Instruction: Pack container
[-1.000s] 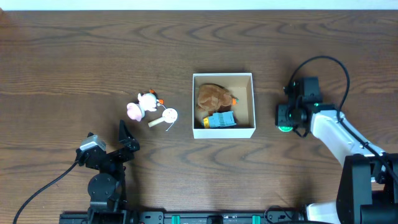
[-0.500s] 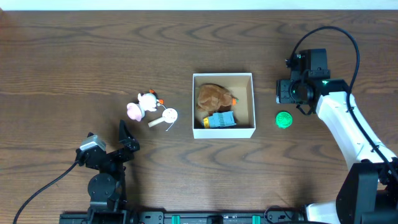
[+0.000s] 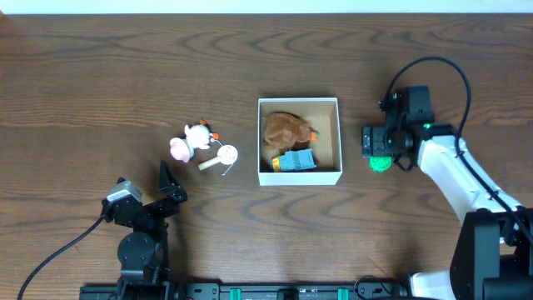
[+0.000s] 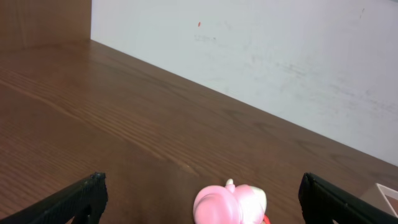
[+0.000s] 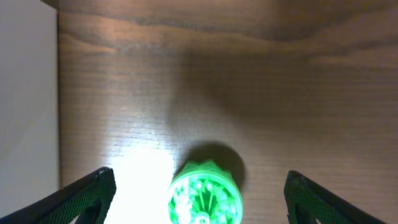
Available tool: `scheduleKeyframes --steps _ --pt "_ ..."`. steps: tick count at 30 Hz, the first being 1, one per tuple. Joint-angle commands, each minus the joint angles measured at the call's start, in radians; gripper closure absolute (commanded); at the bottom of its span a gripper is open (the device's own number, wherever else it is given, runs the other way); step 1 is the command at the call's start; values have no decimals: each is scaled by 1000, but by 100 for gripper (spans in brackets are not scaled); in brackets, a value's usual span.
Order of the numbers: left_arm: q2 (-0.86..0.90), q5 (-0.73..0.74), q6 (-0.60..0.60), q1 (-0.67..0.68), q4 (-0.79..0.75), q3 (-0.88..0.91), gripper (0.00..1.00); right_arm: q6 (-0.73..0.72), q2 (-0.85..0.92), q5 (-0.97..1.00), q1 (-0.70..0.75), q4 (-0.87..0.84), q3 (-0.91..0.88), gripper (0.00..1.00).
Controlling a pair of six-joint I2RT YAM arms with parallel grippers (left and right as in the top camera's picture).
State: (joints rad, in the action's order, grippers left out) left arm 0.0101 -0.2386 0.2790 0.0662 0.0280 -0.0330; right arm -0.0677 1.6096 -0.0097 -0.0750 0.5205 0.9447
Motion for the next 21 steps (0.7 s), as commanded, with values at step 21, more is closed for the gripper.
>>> scheduleKeyframes --steps 21 --pt "-6 -4 -20 -5 19 29 2 17 1 10 51 -253 -208 16"
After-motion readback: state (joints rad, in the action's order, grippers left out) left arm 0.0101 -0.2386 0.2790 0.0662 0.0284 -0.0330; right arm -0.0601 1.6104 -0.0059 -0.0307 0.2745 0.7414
